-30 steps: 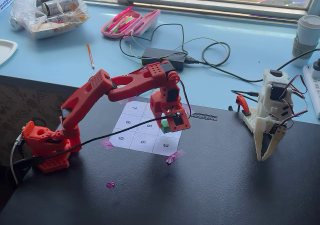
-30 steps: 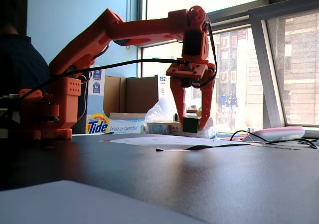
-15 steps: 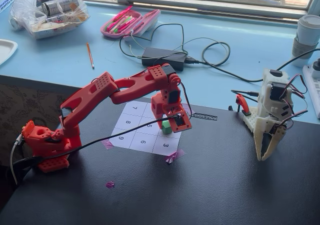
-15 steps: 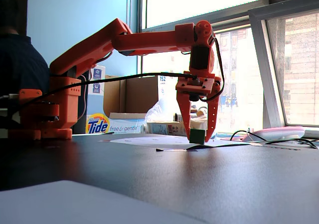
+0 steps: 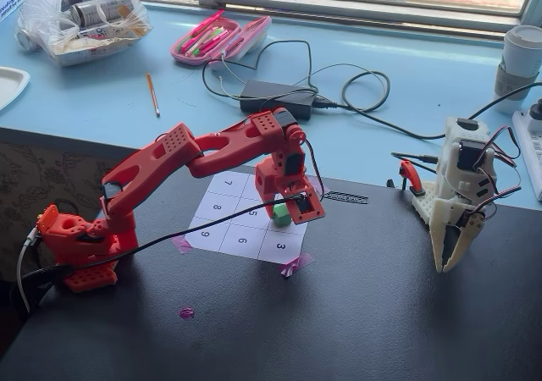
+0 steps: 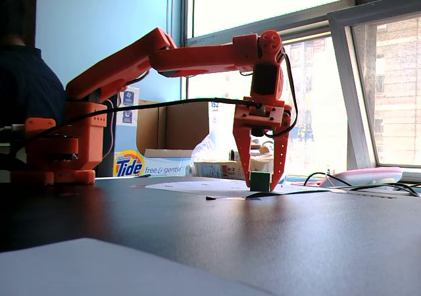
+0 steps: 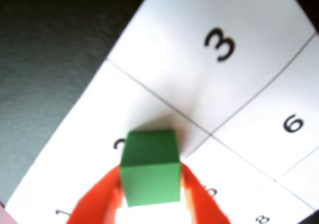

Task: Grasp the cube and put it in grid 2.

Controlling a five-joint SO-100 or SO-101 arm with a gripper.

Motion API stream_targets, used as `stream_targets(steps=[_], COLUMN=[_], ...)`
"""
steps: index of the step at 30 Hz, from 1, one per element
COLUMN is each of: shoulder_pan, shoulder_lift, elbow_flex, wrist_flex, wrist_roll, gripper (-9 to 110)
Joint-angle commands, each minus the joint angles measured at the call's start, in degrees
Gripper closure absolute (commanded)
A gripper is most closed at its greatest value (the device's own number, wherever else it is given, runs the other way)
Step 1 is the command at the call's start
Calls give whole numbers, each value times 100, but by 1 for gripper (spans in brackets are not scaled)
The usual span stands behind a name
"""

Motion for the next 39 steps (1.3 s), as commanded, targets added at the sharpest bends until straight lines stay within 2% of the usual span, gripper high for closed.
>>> stream_targets(steps=[1, 7, 13, 17, 24, 31, 35, 39], shoulder_pan=[-9, 35, 220, 457, 1354, 3050, 4034, 4377], shoulder_lift=[88, 712, 2224, 3762, 6671, 8780, 9694, 10626], elbow_flex=[-237, -237, -26, 668, 3129, 5924, 7866, 9888], wrist_flex=[132, 316, 554, 562, 536, 439, 0, -721], wrist_roll=[-88, -167, -404, -580, -615, -703, -765, -896], gripper=[83, 65, 63, 63, 63, 63, 63, 69])
